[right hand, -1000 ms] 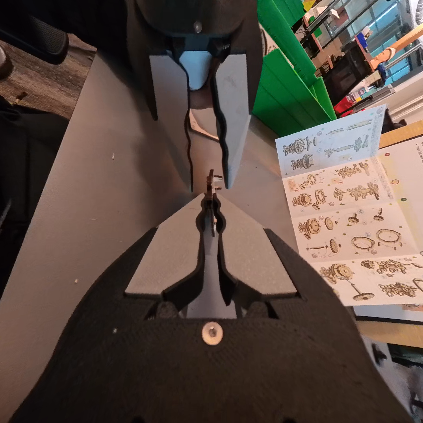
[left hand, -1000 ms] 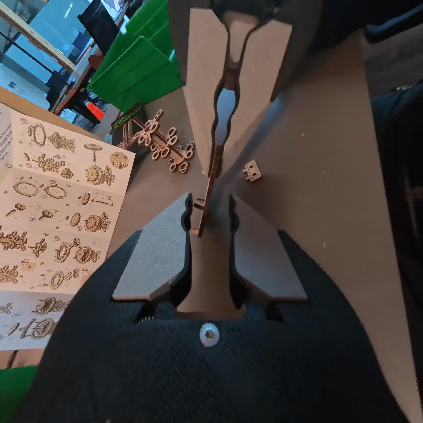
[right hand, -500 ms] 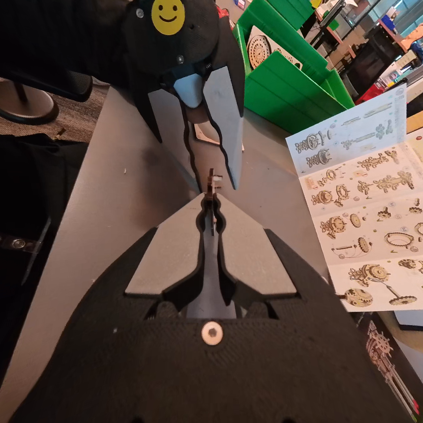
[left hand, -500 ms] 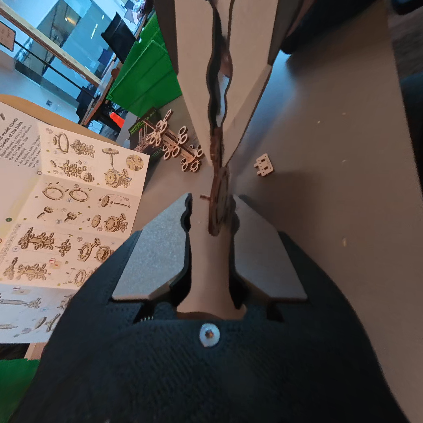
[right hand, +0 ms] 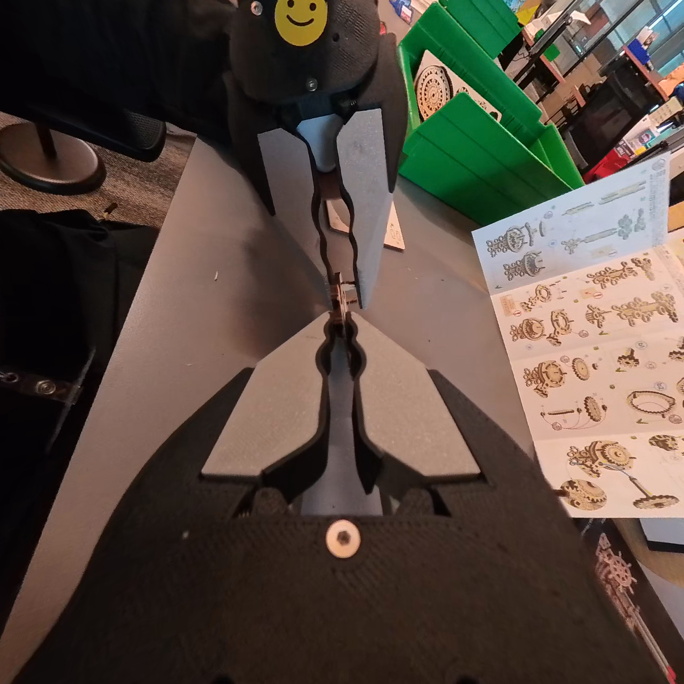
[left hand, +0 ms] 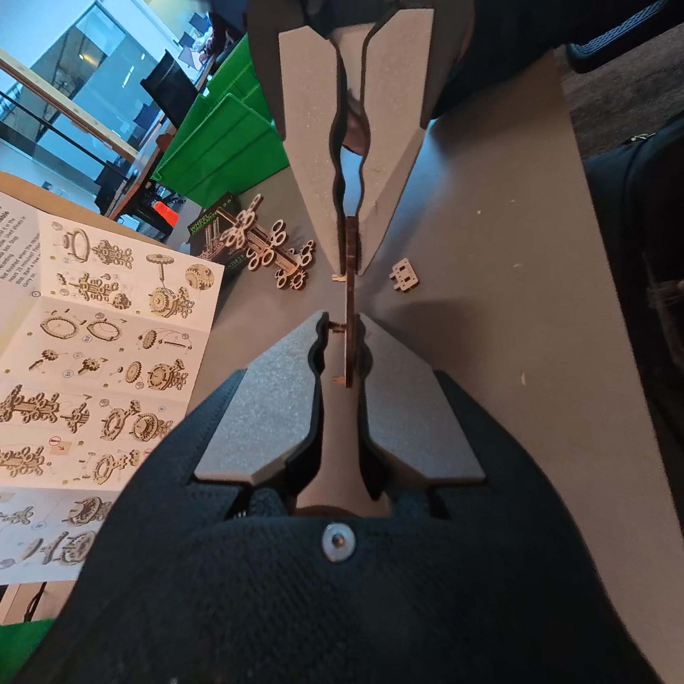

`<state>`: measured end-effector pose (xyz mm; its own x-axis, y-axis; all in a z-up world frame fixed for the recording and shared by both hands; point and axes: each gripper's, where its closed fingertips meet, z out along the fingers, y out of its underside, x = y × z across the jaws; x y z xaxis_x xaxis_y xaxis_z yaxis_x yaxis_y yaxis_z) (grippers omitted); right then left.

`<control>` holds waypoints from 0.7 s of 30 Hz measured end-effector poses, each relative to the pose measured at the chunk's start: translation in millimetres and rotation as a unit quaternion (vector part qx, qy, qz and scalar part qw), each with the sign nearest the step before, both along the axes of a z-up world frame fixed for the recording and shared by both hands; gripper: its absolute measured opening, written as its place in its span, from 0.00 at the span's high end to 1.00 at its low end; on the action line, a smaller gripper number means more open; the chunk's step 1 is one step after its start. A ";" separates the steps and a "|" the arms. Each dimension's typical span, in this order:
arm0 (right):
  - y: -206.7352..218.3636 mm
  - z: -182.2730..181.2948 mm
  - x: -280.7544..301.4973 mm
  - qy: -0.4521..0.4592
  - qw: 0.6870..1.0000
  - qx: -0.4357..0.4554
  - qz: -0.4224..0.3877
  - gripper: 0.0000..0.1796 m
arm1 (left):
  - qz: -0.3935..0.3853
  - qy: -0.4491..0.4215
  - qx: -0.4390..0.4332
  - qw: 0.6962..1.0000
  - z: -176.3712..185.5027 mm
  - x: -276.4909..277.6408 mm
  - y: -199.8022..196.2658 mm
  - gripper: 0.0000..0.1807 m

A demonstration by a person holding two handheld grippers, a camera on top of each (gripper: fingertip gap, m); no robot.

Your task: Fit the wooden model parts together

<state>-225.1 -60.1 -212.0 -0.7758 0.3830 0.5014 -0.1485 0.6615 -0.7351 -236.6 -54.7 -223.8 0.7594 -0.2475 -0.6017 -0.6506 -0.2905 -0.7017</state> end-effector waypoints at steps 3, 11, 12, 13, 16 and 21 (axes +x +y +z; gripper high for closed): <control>0.8 -0.8 0.3 0.000 1.000 0.003 -0.001 0.99 | 0.007 0.005 0.002 1.000 -0.6 -0.3 0.4 0.94; 2.1 -1.6 0.2 -0.005 1.000 0.005 -0.005 0.99 | 0.016 -0.026 -0.002 1.000 -3.2 -1.0 1.9 0.95; 2.2 -1.3 -0.1 -0.007 1.000 0.003 -0.006 0.99 | 0.018 -0.032 -0.003 0.999 -3.2 -1.1 1.9 0.95; 2.5 -1.0 -0.6 -0.011 1.000 0.000 -0.008 0.99 | 0.020 -0.042 -0.004 0.999 -3.3 -1.2 1.9 0.95; 3.7 0.7 -2.7 -0.020 1.000 -0.011 -0.016 0.99 | 0.028 -0.055 -0.003 0.998 -2.5 -2.8 2.6 0.95; 4.0 0.6 -2.5 -0.035 0.999 -0.024 -0.016 0.99 | 0.043 -0.029 0.006 0.999 -2.1 -3.5 2.9 0.95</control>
<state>-227.6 -56.2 -211.5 -0.7950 0.4308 0.4271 -0.0754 0.6284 -0.7742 -240.1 -51.8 -225.9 0.8107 -0.1737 -0.5591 -0.5825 -0.3348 -0.7407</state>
